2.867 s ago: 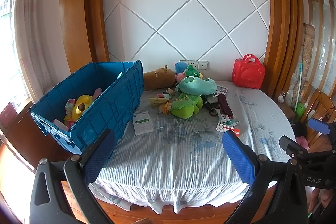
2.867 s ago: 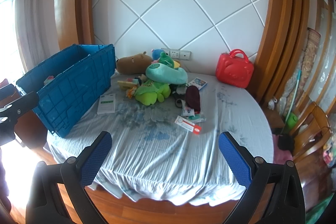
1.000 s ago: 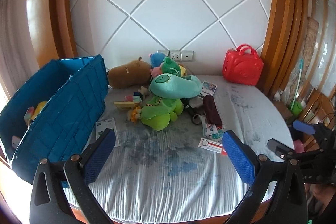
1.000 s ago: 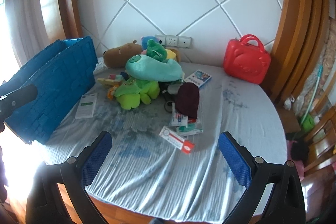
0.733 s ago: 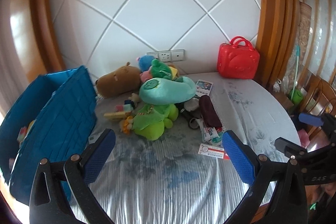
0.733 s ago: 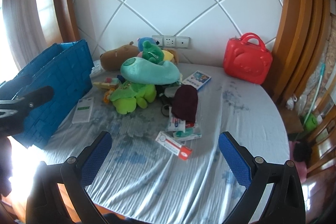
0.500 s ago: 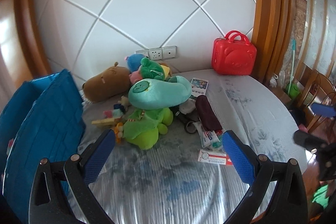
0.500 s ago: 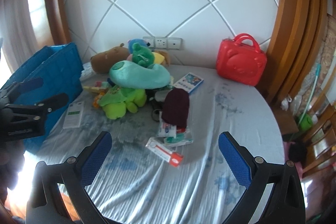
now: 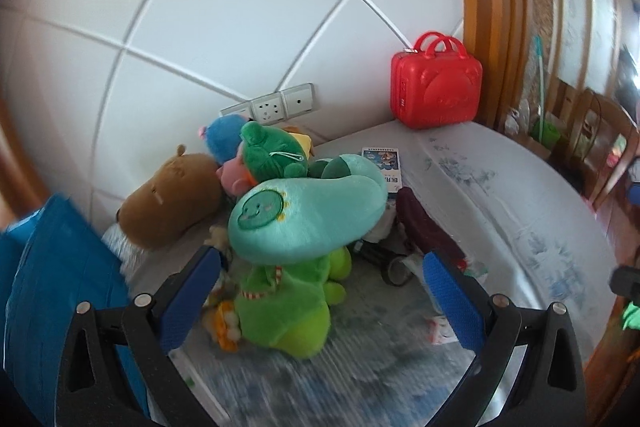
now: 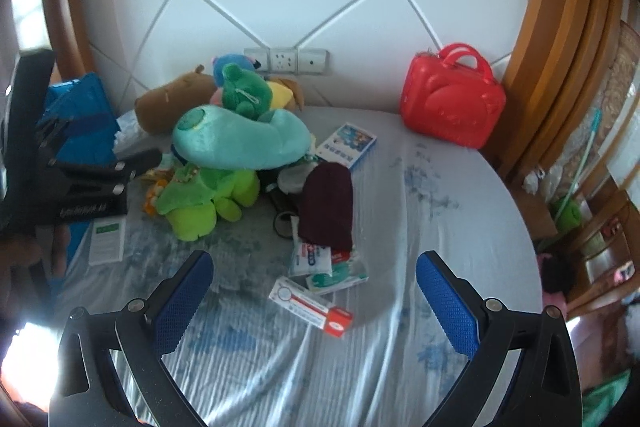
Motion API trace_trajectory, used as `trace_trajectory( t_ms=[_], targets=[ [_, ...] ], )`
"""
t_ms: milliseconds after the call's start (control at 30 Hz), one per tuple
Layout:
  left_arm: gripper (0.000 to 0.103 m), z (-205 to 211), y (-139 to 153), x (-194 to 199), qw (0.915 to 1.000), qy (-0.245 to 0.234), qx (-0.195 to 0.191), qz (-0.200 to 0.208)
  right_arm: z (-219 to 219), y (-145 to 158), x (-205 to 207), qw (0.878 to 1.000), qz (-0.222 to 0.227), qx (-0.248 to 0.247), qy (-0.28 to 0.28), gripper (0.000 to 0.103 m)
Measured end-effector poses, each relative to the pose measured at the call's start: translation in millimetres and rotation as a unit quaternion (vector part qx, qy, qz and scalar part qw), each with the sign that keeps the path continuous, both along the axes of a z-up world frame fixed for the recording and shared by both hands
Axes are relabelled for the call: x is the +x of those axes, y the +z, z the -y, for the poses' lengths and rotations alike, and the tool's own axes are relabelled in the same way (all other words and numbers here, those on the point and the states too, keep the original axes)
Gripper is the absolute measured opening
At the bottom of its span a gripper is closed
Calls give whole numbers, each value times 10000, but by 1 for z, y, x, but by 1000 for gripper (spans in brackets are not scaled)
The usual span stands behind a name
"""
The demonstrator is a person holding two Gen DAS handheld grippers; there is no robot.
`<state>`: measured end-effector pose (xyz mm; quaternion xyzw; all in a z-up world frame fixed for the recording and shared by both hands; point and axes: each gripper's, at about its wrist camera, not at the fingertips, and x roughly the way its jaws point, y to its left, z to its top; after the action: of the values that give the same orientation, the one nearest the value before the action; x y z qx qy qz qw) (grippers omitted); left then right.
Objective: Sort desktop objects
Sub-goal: 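Grasp the teal neck pillow with the left gripper and lift it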
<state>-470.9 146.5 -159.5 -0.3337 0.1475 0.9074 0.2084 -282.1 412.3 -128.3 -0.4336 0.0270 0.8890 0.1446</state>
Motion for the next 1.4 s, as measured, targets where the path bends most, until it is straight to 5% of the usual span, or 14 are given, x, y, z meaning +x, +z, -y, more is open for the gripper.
trace_trajectory(
  t_ms=[367,533,700,867,1067,1133,1267,1400],
  targets=[
    [103,-37,-61,-83,9931,-805,-828,-182,-22,-40,-39,9984,456,-165,-301,103],
    [103,-59,-102,-107,9738,-1196,-1868,-497,-37,-64,-51,9968,653,-350,-291,103],
    [103,-77,-117,-117,9611,-1753,-2086,-450,-47,-74,-54,9956,737,-454,-349,103],
    [103,-95,-140,-118,9331,-2471,-2581,-394,-53,-74,-59,9954,709,-484,-431,103],
    [103,-94,-156,-117,9233,-2583,-2798,-494,-50,-77,-62,9951,732,-504,-427,103],
    [101,-91,-152,-118,9302,-2514,-2637,-448,-50,-76,-61,9952,722,-491,-434,103],
    [75,-80,-139,-120,9446,-2352,-2263,-334,-49,-73,-59,9954,697,-469,-454,103],
    [63,-67,-122,-114,9573,-2114,-1941,-350,-45,-69,-58,9960,649,-440,-422,103]
  ],
)
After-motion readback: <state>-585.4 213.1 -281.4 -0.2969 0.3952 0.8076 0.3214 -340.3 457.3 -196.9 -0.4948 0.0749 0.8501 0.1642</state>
